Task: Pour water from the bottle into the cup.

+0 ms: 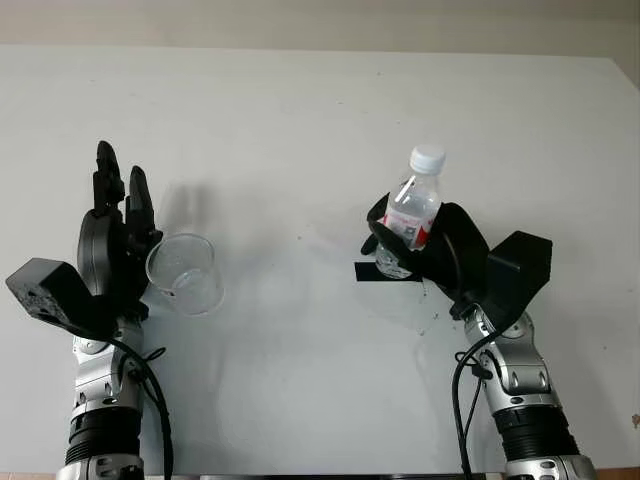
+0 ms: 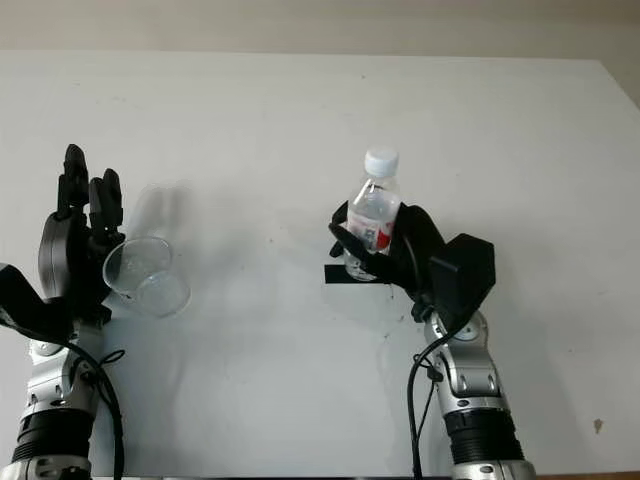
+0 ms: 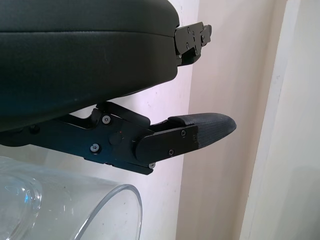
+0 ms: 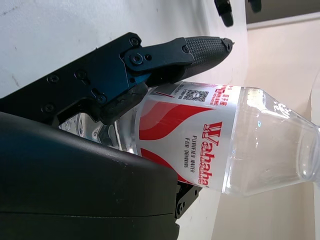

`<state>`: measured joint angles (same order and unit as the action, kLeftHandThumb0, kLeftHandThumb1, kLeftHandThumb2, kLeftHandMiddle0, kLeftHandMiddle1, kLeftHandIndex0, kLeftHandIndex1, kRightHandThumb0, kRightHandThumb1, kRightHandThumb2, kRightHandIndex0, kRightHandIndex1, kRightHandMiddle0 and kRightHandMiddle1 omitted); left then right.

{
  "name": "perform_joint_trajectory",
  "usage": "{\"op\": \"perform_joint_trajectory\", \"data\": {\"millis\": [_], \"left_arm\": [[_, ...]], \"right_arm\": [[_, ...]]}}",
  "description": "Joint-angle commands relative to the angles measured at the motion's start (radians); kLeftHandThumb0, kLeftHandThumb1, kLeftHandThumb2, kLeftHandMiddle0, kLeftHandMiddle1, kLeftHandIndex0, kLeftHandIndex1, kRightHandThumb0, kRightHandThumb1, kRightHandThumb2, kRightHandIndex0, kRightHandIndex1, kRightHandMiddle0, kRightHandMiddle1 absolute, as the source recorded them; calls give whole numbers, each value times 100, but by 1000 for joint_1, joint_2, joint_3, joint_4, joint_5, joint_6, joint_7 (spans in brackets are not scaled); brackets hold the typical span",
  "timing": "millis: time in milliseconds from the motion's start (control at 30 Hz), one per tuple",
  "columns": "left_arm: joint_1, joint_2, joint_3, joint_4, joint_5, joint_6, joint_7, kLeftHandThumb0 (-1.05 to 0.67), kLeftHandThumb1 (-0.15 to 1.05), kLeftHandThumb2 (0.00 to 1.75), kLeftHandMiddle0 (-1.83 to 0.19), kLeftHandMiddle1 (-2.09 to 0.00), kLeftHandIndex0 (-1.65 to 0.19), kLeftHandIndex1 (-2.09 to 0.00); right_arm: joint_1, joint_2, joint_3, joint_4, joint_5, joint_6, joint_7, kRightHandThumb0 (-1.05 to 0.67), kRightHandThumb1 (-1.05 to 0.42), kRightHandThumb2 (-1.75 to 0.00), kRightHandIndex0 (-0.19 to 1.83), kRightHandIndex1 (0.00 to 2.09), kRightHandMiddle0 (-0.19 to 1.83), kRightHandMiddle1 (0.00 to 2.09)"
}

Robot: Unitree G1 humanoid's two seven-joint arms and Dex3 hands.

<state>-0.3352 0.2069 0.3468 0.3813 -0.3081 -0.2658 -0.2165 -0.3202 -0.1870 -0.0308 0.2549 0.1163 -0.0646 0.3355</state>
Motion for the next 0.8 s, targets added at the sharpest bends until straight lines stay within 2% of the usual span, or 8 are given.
{"op": "perform_joint_trajectory", "data": {"millis": [0,33,100,267,333,433,633,767], "left_arm": [[32,-2,0,5,-1,-6,-5,-63,105,60,8,-6,18,-5],[32,-2,0,5,0,-6,-5,-63,105,60,8,-6,18,-5],[34,-4,2,2,-3,-2,-2,-63,105,60,8,-6,17,-6],[36,-4,4,2,-8,0,-4,-63,105,58,8,-5,16,-6],[34,-3,6,6,-14,-1,-11,-63,105,58,8,-5,16,-6],[29,1,8,14,-19,-4,-24,-63,105,58,8,-5,16,-6],[22,1,2,10,-7,9,-13,-63,105,59,9,-5,18,-5],[14,0,6,13,-18,12,-20,-62,105,59,9,-5,18,-5]], "right_arm": [[24,-8,3,1,5,-10,17,-59,-105,-29,67,209,42,209],[26,-7,2,4,6,-15,23,-61,-105,-27,59,209,36,209],[32,-7,2,10,2,-30,30,-64,-105,-22,48,187,25,190],[49,-12,-5,36,8,-79,57,-61,-105,-11,35,96,27,101],[57,-14,-6,35,7,-79,61,-71,-100,-6,29,50,23,61],[63,-19,-3,53,-5,-134,70,-78,-97,-5,19,11,15,24],[62,-25,-5,108,-18,-206,80,-88,-94,-5,-11,1,-7,5],[57,-40,-4,152,-38,-273,85,-92,-94,-5,-19,0,-15,2]]}}
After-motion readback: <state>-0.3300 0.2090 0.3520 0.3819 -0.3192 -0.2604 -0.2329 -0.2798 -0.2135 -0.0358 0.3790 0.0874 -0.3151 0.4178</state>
